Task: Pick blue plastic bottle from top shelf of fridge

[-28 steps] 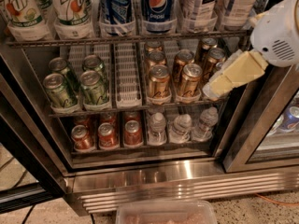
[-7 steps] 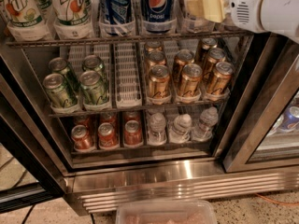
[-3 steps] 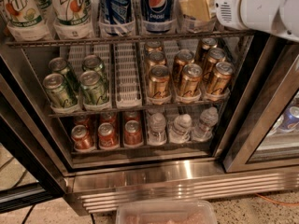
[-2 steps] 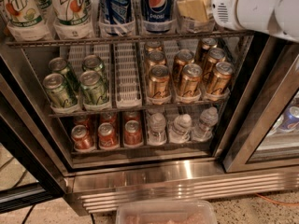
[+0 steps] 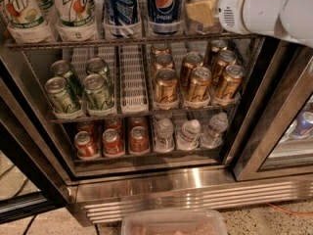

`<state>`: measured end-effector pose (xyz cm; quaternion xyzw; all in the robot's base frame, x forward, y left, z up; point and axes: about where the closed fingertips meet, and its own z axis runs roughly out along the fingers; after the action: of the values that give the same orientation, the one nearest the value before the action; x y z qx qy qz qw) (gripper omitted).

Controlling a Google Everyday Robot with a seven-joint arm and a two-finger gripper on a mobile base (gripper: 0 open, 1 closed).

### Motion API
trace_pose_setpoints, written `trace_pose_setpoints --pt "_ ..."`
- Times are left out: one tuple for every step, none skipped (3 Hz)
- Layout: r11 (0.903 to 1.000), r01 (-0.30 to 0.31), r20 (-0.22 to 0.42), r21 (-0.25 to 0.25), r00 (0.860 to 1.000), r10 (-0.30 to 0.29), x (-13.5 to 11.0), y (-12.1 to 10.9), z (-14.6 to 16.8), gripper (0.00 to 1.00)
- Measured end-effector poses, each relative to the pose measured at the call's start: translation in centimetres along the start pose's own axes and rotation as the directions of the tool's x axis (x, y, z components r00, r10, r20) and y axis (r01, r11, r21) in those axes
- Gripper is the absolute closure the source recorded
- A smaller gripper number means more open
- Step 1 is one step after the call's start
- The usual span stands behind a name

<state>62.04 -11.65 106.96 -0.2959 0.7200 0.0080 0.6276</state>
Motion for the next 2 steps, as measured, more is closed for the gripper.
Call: trace_pose_setpoints --pt "1.0000 0.000 0.000 0.000 1.000 0.000 -0.01 0.00 0.00 0.84" --pt "1.0000 0.000 0.000 0.000 1.000 0.000 -0.01 0.00 0.00 1.00"
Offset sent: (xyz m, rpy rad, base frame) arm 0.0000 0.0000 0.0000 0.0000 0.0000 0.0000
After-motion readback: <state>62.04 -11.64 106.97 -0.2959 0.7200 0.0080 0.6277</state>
